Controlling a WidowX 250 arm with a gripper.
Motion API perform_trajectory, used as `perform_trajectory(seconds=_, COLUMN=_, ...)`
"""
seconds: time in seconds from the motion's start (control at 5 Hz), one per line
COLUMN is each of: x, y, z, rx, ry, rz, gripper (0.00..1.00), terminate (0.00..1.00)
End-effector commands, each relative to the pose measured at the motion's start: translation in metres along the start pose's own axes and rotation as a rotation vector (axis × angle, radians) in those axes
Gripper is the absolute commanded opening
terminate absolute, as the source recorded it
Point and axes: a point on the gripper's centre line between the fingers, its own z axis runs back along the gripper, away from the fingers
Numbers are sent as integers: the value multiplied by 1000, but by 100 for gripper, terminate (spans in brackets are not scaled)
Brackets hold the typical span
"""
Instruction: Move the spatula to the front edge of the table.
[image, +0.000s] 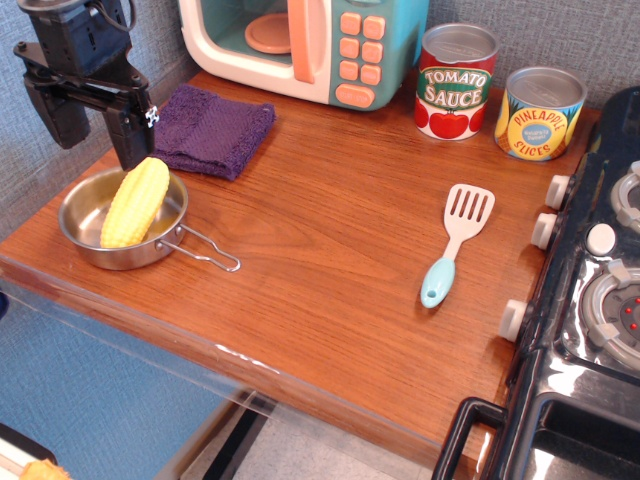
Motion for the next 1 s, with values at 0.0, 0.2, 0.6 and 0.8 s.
perform_trajectory(seconds=0.0, x=0, y=0, z=0, rx=0, ry=0, rz=0, gripper=100, terminate=0)
perform_trajectory(seconds=0.2, x=16, y=-45, z=-2, rx=-43, ry=-15, rz=-98, gripper=100, terminate=0)
perform_trajectory(seconds=0.6, x=46, y=-147, z=-22, rx=-192, ry=14, rz=-257, gripper=100, terminate=0)
perform_trajectory(seconds=0.8, x=52, y=-198, z=-31, rx=-210, ry=32, rz=-297, gripper=100, terminate=0)
